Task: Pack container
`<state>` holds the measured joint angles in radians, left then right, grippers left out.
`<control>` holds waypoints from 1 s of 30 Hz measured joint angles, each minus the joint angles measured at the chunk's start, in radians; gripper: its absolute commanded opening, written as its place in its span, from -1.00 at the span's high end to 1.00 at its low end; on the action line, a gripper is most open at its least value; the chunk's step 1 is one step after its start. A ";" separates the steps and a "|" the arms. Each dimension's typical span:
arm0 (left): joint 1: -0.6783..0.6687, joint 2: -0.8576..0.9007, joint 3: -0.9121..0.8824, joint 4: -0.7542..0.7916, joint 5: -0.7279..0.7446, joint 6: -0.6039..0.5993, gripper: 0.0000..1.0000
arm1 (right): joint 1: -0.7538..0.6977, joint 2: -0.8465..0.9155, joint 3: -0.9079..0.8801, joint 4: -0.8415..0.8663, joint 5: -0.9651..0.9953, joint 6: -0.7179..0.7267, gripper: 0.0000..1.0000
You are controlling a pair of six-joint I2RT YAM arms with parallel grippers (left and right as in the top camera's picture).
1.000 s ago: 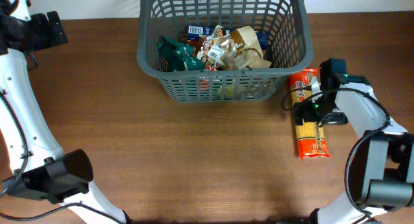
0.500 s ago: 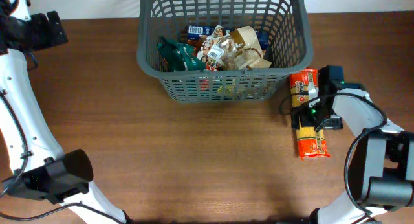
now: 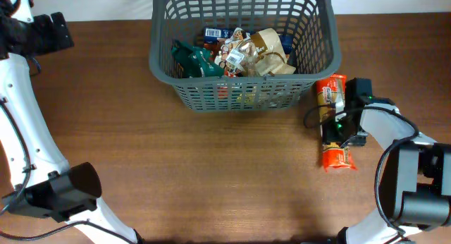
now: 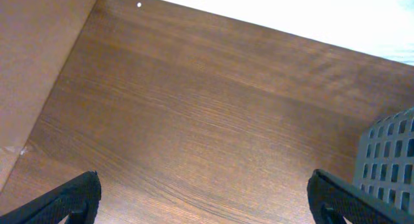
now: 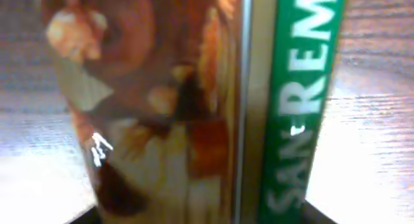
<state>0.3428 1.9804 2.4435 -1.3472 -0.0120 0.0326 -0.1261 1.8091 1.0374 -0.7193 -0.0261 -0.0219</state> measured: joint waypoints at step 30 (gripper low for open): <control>0.000 0.000 0.000 0.000 0.000 0.000 -0.99 | -0.269 0.000 0.126 -0.033 -0.503 0.198 0.27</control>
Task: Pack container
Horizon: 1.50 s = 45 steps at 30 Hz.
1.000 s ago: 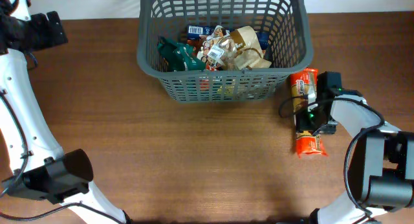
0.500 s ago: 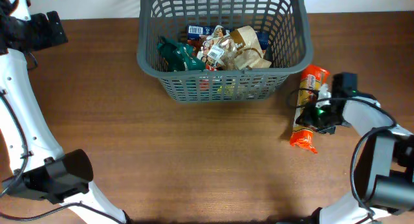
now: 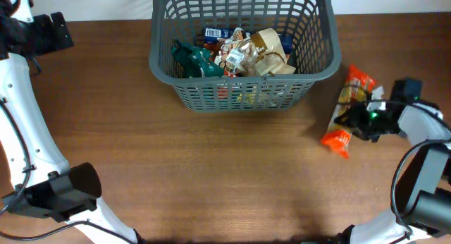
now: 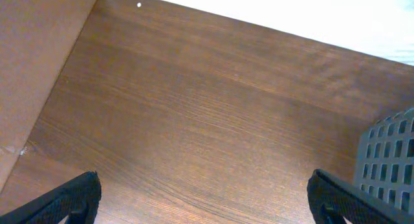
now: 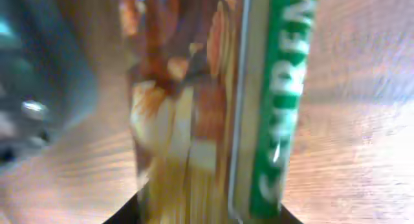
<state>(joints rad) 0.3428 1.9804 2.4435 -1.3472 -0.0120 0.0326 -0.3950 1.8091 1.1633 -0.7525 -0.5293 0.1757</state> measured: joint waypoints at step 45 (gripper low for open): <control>0.000 0.000 0.000 0.000 0.000 0.000 -0.99 | 0.090 0.055 0.146 0.050 0.137 -0.060 -0.54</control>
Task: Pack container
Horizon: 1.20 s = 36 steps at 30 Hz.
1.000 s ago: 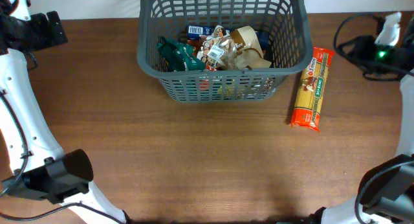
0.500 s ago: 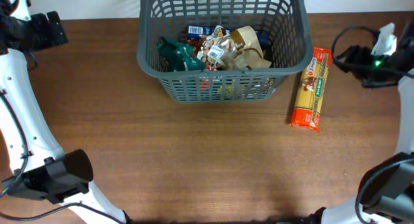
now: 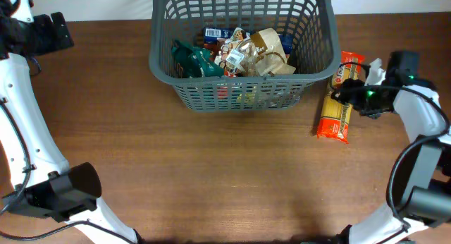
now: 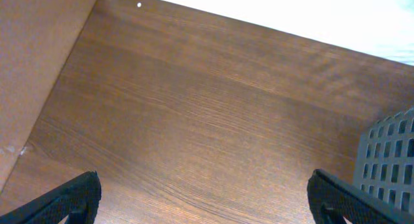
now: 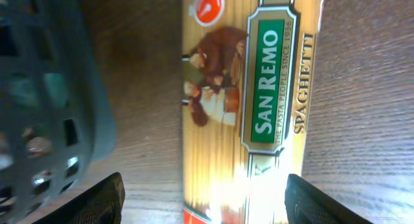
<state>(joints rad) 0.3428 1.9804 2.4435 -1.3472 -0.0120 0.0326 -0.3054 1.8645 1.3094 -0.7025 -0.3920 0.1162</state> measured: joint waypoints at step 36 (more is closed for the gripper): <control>0.000 0.000 0.000 0.000 0.000 0.000 -0.99 | 0.081 0.105 -0.058 0.057 0.144 0.068 0.01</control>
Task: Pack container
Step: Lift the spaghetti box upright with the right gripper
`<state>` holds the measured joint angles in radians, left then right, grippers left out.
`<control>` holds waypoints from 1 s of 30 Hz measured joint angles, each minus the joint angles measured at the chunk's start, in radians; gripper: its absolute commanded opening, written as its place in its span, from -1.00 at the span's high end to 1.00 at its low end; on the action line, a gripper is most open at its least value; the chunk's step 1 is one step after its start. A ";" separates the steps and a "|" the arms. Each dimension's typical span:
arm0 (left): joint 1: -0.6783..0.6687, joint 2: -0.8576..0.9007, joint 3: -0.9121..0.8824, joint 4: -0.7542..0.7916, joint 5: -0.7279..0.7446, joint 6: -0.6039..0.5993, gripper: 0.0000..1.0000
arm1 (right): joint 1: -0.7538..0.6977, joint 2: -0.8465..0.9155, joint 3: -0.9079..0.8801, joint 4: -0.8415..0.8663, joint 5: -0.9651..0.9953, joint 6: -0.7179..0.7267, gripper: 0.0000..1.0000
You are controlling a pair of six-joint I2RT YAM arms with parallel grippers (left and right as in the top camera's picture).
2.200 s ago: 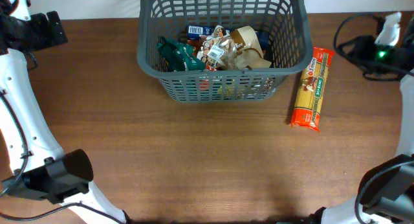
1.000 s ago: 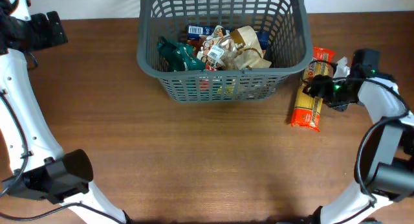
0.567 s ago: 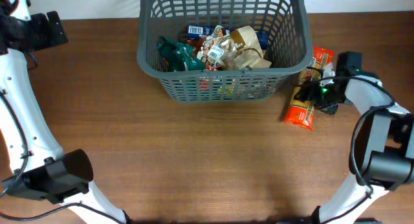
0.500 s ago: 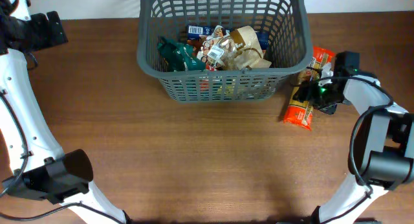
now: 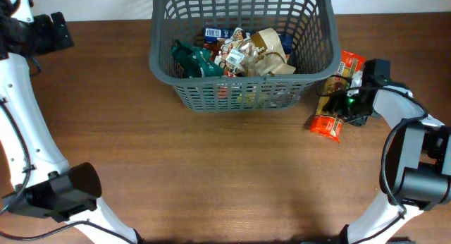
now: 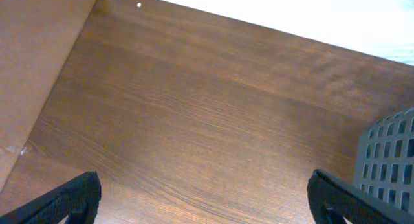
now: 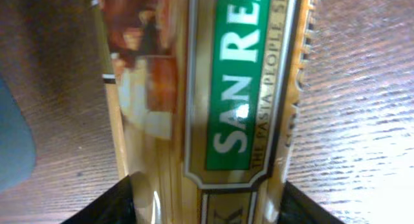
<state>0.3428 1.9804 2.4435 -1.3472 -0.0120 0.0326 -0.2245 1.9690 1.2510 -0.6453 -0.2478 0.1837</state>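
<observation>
A pack of San Remo spaghetti (image 5: 328,123) lies slanted on the table just right of the grey basket (image 5: 243,96). My right gripper (image 5: 349,101) is down on the pack's middle. In the right wrist view the pack (image 7: 233,88) fills the space between the fingers (image 7: 110,204), which press in on both long edges, so the right gripper (image 7: 208,204) is shut on it. The left gripper (image 6: 207,198) is open over bare wood at the far left, with nothing between its fingers.
The basket holds several packets, among them a green one (image 5: 194,59) and brown bags (image 5: 268,50). Its corner (image 6: 388,159) shows in the left wrist view, and its wall (image 7: 13,153) lies close to the left of the pack. Bare wooden table (image 5: 211,173) spreads in front.
The right gripper, then open and higher above the lying pack, is now down around it with the fingers against its edges. The pack's near end has swung slightly towards the basket. The left arm is unchanged.
The right gripper first held the spaghetti pack on the table right of the basket. Then the pack was tilted, further right. Later it lay beside the basket with the gripper open above it. Now the gripper is shut on it again. The left arm never moved.
</observation>
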 measured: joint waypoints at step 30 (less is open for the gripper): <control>0.000 0.000 0.000 0.000 0.000 0.000 -0.99 | -0.209 -0.005 -0.006 -0.013 -0.220 0.081 0.56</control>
<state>0.3428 1.9804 2.4435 -1.3472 -0.0120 0.0326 -0.4339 1.9640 1.2446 -0.6586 -0.4679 0.2646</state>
